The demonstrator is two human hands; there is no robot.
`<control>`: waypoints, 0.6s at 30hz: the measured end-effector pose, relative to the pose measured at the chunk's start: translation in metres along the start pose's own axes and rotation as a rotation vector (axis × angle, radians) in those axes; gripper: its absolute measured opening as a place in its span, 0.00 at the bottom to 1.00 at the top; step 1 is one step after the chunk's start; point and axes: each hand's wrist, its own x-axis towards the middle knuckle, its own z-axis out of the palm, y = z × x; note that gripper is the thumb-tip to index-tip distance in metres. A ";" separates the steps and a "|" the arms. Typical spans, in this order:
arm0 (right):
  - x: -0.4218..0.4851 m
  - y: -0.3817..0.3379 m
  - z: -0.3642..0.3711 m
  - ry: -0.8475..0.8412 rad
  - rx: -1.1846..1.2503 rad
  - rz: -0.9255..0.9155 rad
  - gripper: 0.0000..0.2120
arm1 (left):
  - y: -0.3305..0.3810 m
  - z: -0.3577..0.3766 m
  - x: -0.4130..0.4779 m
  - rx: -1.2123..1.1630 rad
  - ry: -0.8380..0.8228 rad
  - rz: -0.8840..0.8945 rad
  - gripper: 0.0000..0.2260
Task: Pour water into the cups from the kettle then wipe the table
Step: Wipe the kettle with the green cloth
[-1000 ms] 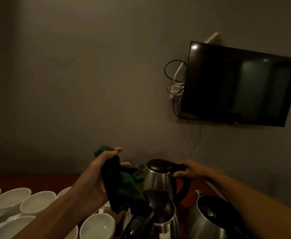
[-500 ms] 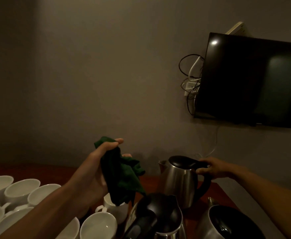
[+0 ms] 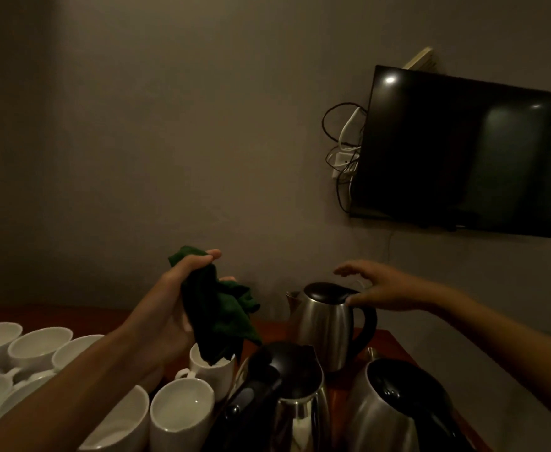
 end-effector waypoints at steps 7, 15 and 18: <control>-0.115 -0.149 0.027 0.054 0.127 -0.273 0.10 | 0.018 -0.015 -0.017 0.047 0.024 0.035 0.17; -0.123 -0.213 0.073 -0.080 0.021 -0.180 0.26 | 0.026 -0.009 -0.037 0.046 0.016 0.031 0.17; -0.123 -0.212 0.086 -0.057 0.024 -0.160 0.28 | 0.023 -0.005 -0.046 0.057 0.005 0.020 0.15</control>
